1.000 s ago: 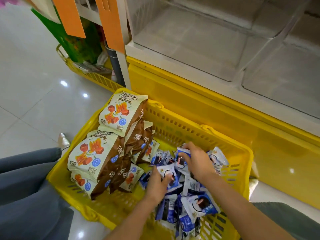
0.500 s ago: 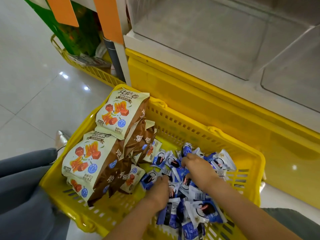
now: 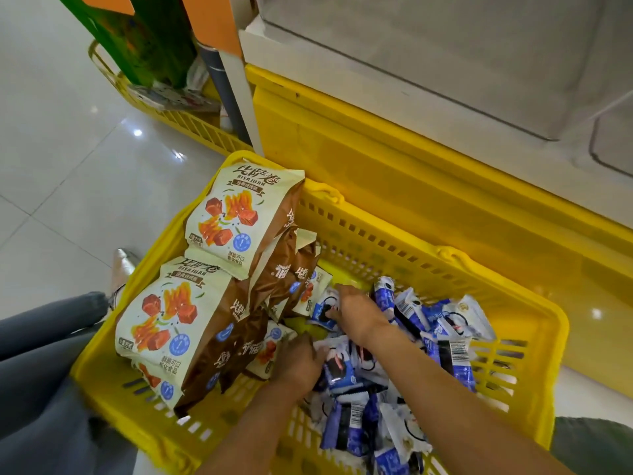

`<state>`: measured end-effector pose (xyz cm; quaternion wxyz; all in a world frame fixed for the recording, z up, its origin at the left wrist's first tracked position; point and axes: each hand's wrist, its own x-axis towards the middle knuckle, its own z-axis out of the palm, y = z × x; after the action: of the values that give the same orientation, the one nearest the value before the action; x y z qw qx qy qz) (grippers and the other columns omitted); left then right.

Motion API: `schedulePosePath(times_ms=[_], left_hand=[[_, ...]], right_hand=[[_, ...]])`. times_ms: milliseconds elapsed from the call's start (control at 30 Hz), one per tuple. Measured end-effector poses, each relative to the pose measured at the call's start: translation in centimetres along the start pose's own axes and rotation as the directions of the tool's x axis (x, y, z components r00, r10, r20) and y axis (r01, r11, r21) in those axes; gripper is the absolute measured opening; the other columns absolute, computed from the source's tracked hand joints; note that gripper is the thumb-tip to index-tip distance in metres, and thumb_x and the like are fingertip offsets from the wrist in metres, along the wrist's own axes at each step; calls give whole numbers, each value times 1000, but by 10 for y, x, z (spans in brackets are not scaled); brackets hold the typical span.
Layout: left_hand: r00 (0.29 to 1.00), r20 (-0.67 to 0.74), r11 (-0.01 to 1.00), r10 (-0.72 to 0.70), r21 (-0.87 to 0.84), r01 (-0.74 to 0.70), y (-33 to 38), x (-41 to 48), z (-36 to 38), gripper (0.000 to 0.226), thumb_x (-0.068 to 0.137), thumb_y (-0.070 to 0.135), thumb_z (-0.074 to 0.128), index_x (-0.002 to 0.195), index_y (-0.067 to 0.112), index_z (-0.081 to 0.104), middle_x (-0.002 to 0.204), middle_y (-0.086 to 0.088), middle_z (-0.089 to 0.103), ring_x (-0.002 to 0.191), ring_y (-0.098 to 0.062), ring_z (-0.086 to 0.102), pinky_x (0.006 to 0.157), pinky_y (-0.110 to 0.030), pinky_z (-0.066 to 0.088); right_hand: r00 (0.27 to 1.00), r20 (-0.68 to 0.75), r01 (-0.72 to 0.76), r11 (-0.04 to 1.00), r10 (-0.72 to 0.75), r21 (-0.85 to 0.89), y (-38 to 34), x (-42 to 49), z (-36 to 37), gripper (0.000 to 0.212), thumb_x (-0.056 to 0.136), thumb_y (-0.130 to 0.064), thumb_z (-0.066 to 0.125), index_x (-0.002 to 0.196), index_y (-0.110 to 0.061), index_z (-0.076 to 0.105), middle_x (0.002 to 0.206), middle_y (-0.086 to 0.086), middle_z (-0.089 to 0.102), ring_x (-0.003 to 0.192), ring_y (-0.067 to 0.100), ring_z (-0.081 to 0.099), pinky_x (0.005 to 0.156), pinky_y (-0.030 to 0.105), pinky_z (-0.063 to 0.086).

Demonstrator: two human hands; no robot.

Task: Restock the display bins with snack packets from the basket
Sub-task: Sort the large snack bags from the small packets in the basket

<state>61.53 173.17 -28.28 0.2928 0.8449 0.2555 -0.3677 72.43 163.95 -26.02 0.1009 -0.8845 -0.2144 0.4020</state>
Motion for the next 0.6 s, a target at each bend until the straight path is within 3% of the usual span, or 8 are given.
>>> schedulePosePath(times_ms=[67,133,233,300,367,433,500,600], left_hand=[[994,87,992,-59,117,48,-5,2,0,53,95,48,38,124,6,50,133,-17,48,125,-30,42,97,-33,36],[988,149,995,-48,94,34,-6,1,4,53,96,48,37,128,8,47,132,-15,50,122,-29,45,96,-32,37],[991,126,966,35,-258,-1,2,-2,8,42,96,35,46,128,7,46,125,-16,54,111,-25,53,87,-29,43],[998,37,858,50,-514,-24,9,-1,8,38,93,22,55,127,7,45,126,-15,53,107,-21,52,86,-27,43],[998,27,766,51,-643,-22,16,-1,9,45,92,17,56,133,9,39,133,-10,49,114,-18,49,90,-23,40],[995,88,756,54,-654,17,19,-1,12,51,95,19,51,141,11,30,140,-8,43,124,-17,43,95,-20,35],[993,104,824,53,-566,15,20,1,16,52,97,24,47,144,12,26,146,-9,35,132,-19,35,105,-23,30],[999,38,916,3,-401,13,20,3,14,57,97,30,46,147,16,21,148,-10,25,137,-25,27,110,-30,25]], right_hand=[[1000,-24,-20,998,19,-59,1,4,6,53,94,-31,53,139,-8,36,132,17,49,124,29,42,99,33,35],[998,-49,-33,994,28,-109,-1,6,9,47,92,-31,57,130,-7,46,122,16,57,118,30,46,95,34,38],[996,-84,-38,988,25,-153,-4,9,6,30,91,-23,58,114,-4,56,115,16,59,113,32,50,89,35,41],[986,-165,-53,987,28,-151,-2,7,3,24,91,-10,52,114,-4,55,116,16,57,113,32,51,87,36,43],[969,-242,-91,986,56,-137,3,5,1,30,91,-4,51,121,-5,50,121,16,55,115,31,50,88,38,44],[954,-292,-110,984,64,-141,8,3,0,39,89,-1,53,126,-5,42,126,16,52,119,30,48,89,38,47],[945,-327,-82,981,20,-175,12,3,-1,51,83,7,54,130,-8,39,129,15,48,122,30,45,89,38,46],[958,-252,42,938,-135,-343,17,1,0,49,84,6,51,130,-10,48,130,13,42,125,30,36,101,40,34]])
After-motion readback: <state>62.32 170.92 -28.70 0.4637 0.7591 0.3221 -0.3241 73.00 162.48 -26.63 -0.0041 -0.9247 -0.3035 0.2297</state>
